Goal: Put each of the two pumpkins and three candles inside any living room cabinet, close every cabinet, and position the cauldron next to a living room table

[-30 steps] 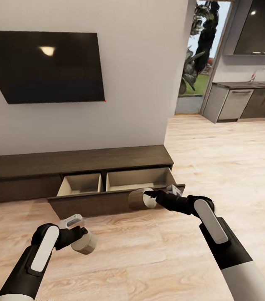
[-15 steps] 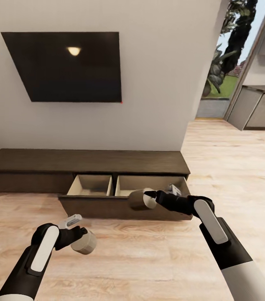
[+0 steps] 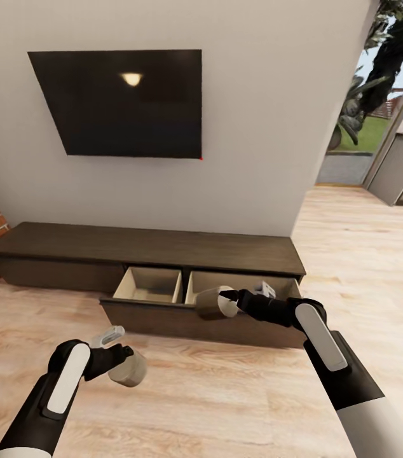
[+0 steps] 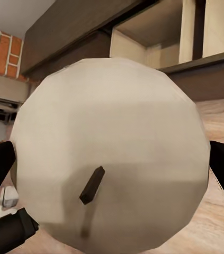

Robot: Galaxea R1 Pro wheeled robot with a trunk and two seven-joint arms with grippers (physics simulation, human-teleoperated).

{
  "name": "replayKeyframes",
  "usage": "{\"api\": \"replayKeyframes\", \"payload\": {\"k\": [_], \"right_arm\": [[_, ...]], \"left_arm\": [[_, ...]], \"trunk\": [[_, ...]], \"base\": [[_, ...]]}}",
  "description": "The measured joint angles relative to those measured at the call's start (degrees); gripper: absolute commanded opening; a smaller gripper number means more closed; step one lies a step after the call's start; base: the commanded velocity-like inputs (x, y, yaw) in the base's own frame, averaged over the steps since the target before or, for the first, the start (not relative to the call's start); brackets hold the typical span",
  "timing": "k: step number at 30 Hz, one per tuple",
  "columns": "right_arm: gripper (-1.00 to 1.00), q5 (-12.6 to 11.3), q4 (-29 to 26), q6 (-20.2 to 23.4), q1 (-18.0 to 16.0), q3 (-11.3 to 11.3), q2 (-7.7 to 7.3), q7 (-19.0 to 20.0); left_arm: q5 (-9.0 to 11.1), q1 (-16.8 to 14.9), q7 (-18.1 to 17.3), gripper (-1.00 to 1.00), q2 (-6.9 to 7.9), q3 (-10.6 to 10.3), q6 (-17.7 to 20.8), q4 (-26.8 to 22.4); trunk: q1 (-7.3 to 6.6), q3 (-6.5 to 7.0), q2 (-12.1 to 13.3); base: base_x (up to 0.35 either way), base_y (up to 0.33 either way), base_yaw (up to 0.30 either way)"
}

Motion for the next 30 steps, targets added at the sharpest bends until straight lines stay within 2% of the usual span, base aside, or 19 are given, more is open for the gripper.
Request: {"api": "replayKeyframes", "payload": {"k": [9, 30], "right_arm": [[-1.0, 0.04, 0.01, -0.04, 0.0, 0.07, 0.06, 0.01], [-1.0, -0.03, 0.02, -0.01, -0.01, 0.07, 0.07, 0.01]], "left_arm": [[0.04, 0.02, 0.01, -1.0, -0.02, -0.03, -0.01, 0.04], [-0.02, 0.01, 0.0, -1.0, 0.07, 0.06, 0.01, 0.04]], "trunk": [[-1.98, 1.62, 3.61], [-6.59, 5.39, 12.04]], "base": [[0.0, 0.0, -0.22], [0.0, 0.0, -0.006]]}}
